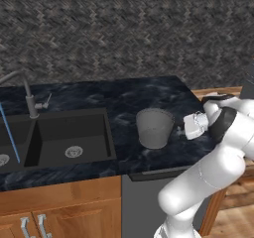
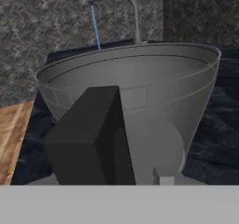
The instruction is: Turn on the sink faucet and place the jug under the water for a few seconds to fill it up.
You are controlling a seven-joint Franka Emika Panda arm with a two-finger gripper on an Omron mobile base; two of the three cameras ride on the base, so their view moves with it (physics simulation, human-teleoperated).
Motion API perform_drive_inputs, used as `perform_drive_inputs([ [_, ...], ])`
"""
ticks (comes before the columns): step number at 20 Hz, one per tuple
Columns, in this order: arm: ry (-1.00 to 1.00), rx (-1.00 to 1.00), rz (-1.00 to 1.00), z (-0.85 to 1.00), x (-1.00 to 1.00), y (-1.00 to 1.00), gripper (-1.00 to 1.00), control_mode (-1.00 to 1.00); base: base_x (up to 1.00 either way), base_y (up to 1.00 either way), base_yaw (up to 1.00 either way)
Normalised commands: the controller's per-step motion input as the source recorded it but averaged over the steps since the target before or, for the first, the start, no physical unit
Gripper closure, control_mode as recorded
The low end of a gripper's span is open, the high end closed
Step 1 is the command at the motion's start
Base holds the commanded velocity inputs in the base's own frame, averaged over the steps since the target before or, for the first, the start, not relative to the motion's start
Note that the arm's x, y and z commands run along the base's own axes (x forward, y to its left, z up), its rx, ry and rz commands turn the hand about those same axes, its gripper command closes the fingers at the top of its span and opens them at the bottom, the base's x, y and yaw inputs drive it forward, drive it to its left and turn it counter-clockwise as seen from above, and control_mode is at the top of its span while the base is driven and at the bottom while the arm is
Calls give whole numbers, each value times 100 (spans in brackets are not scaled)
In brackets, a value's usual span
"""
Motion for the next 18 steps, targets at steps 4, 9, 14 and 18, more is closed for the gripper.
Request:
perform_drive_inputs([
  [4, 0, 0, 0, 0, 0, 0, 100, -100, 0, 0, 0],
  [9, -2, 0, 0, 0, -8, 0, 100, -100, 0, 0, 0],
  [14, -7, 0, 0, 10, -25, 0, 100, -100, 0, 0, 0],
  [18, -10, 0, 0, 31, -36, 5, 100, -100, 0, 0, 0],
])
